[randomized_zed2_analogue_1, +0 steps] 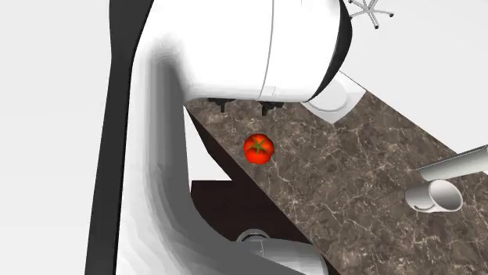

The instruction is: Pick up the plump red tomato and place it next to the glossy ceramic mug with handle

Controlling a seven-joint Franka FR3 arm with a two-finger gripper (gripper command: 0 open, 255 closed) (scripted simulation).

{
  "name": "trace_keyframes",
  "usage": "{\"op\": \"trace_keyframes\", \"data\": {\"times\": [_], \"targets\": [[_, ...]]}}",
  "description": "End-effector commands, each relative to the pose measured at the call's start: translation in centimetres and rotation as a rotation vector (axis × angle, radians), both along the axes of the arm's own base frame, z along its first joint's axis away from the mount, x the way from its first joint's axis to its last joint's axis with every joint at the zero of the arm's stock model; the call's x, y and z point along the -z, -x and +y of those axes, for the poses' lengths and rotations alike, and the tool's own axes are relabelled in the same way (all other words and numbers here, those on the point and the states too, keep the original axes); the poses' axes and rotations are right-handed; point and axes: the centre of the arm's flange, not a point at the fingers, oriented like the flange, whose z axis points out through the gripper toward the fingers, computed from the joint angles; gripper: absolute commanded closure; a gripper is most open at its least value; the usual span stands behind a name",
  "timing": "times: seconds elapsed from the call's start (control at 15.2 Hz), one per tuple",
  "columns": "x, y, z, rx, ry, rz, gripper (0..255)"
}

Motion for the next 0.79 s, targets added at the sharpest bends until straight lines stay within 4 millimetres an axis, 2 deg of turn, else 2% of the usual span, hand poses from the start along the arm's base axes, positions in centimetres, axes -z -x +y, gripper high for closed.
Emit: {"op": "trace_keyframes", "data": {"times": [0.0, 0.33, 0.73], "targets": [[0.0, 0.0, 0.0, 0.000, 0.000, 0.000, 0], [5.1, 0.5, -8.5, -0.058, -0.233, -0.021, 0], [13.6, 0.2, -16.9, -0.127, -0.513, -0.046, 0]]}}
